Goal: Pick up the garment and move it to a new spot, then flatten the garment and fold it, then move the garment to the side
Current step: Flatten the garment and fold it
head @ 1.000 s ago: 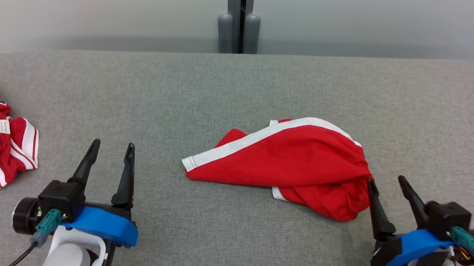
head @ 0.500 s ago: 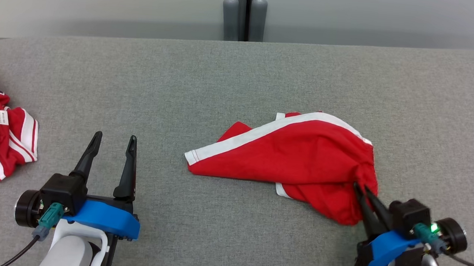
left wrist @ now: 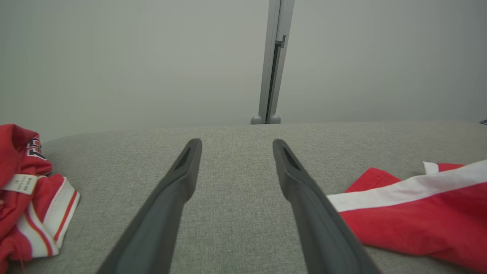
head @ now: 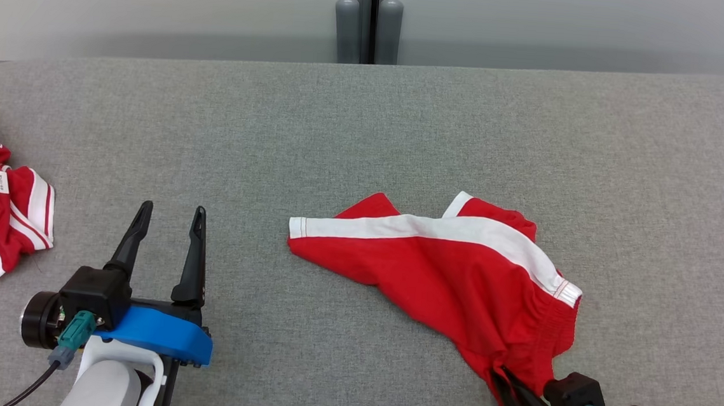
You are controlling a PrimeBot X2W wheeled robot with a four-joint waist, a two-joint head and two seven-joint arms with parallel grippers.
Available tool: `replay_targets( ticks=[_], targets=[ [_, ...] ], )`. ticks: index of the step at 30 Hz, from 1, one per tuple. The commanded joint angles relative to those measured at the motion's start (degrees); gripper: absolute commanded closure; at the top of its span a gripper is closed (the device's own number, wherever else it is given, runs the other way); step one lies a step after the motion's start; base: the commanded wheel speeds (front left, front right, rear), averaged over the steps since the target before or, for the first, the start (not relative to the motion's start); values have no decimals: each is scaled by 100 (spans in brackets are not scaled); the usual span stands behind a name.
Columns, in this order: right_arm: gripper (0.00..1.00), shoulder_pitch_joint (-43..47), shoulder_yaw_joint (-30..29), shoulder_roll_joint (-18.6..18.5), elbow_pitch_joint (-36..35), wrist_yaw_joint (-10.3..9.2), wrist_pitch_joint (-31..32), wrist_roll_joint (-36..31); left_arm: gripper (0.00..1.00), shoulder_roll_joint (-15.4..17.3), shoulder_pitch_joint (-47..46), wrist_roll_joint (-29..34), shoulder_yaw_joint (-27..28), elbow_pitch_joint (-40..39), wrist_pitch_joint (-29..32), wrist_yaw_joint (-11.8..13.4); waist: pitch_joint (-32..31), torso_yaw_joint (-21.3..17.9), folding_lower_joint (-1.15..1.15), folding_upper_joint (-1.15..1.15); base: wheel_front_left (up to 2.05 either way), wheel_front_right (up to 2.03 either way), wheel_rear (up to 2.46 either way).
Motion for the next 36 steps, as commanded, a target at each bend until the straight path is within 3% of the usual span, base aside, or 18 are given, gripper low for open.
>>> replay_targets(
  ticks=[1, 2, 3, 4, 5, 14, 18, 28, 36],
  targets=[
    [100, 88, 8, 23, 67, 0, -10, 33, 0, -2, 3, 10, 23, 8, -25, 22, 6, -2, 0, 0, 0, 0, 0],
    [100, 74, -4, 45, 79, 0, -52, 33, 0, -1, 3, 10, 28, 10, -28, 27, 9, -4, 0, 0, 0, 0, 0],
    [80, 42, -33, 82, 47, 0, -142, 33, 0, 3, 5, 11, 32, 10, -30, 37, 11, -8, 0, 0, 0, 0, 0],
    [44, 2, -60, 113, -8, 0, -251, 58, 0, 5, 9, 15, 37, 10, -32, 44, 9, -11, 0, 0, 0, 0, 0],
    [0, -46, -86, 124, -60, 0, -359, 65, 0, 6, 17, 17, 44, 9, -34, 56, 2, -16, 0, 0, 0, 0, 0],
    [0, -147, -221, 154, -778, 0, -1030, 378, 0, 19, 146, -17, 98, 16, -48, 118, -160, -66, 0, 0, 0, 0, 0],
    [0, -199, -557, 186, -1041, 0, -1140, 537, 0, 29, 225, 0, 110, -22, -47, 165, -249, -83, 0, 0, 0, 0, 0],
    [0, -456, -1681, 267, -1016, 0, -1257, 585, 0, 92, 348, -21, 76, -117, -5, 202, -355, -108, 0, 0, 0, 0, 0],
    [0, -490, -1709, 228, -973, 0, -1217, 589, 0, 136, 384, -43, 22, -152, 47, 203, -375, -92, 0, 0, 0, 0, 0]
  ],
)
